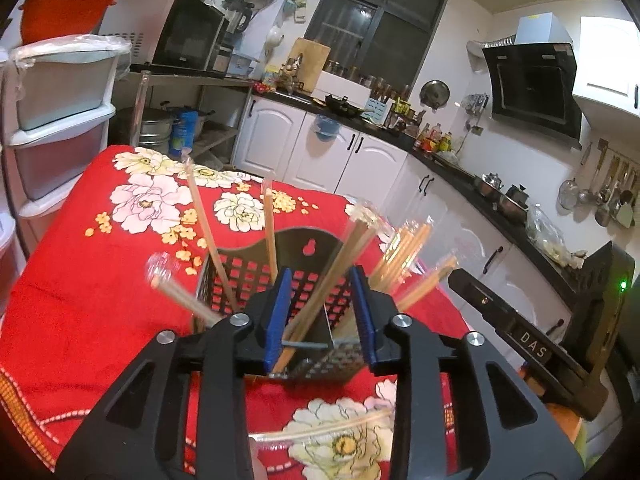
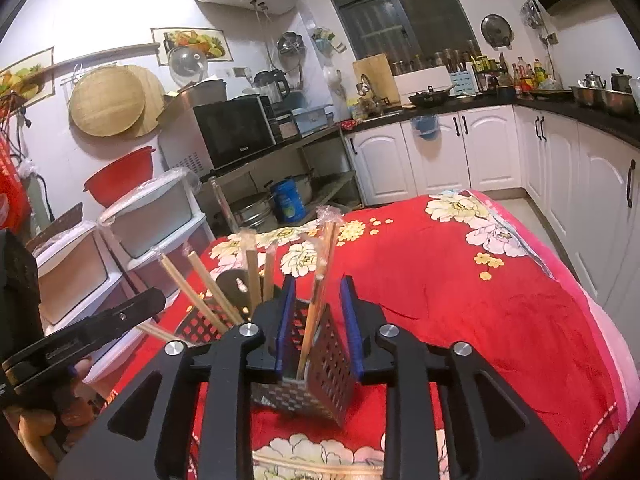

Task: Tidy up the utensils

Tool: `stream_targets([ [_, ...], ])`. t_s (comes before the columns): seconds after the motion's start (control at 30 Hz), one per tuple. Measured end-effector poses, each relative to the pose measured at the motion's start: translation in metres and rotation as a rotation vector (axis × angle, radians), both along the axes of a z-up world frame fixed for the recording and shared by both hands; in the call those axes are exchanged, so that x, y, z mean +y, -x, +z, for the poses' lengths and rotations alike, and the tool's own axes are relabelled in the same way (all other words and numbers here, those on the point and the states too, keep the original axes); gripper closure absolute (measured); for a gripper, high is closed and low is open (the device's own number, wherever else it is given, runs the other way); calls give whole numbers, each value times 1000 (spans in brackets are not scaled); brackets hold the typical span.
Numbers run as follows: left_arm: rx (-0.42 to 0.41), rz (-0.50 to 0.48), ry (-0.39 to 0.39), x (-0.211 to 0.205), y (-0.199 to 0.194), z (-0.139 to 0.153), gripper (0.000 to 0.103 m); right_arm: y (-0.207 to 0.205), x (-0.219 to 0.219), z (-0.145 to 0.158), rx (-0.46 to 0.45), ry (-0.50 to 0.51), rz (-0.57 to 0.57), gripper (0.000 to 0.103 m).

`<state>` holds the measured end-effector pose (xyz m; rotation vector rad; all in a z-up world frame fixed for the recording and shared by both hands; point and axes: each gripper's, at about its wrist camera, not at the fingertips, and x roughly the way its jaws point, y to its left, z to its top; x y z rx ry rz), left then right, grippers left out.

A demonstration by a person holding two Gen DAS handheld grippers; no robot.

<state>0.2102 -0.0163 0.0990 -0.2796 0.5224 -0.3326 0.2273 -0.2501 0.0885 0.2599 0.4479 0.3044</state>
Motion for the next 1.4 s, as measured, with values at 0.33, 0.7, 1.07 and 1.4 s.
stream_targets([
  [0.33,30,23,0,12,33,-21,63,38,3,-8,-11,83,23,56],
  [0.7,32,78,-62,15,66,-42,25,71,6,-39,28,139,47,33],
  [1.07,1,124,-146,9,94,-60,12,98,-1,-53,9,149,46,13],
  [1.4,-56,134,-184,4,110,-75,12,117,3,-71,-28,182,25,7],
])
